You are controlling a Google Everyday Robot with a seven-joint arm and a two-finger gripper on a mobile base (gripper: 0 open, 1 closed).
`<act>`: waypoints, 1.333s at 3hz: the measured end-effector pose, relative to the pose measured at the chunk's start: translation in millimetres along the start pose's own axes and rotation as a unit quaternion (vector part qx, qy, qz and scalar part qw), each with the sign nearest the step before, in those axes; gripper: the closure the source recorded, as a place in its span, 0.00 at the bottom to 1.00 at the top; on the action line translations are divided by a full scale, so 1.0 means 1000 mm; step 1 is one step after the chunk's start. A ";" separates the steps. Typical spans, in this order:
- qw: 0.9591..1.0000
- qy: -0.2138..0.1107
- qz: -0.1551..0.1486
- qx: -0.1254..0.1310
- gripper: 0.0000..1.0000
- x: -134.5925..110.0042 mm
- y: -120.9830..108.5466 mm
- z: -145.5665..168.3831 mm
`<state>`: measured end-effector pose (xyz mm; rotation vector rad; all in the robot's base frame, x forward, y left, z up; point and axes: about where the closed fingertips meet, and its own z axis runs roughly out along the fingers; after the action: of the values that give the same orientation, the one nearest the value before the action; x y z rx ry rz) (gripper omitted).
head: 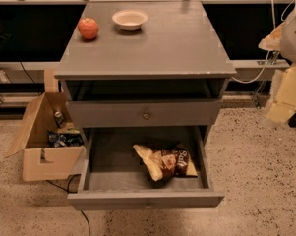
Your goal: Pick brown chip bag from middle drawer and place on counter
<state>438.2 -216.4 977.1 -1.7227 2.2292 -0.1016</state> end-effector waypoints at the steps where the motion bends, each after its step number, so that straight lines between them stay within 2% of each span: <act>1: 1.000 0.000 0.000 0.000 0.00 0.000 0.000 0.000; 2: 0.999 -0.030 0.008 -0.010 0.00 -0.007 0.000 0.026; 3: 0.996 -0.077 0.018 -0.034 0.00 -0.025 0.004 0.084; 4: 0.991 -0.123 0.032 -0.053 0.00 -0.055 0.010 0.143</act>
Offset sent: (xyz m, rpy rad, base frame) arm 0.0309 0.0330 -0.0815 0.2185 0.0373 0.0170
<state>482.5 -141.9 850.7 -1.6166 2.1374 0.2357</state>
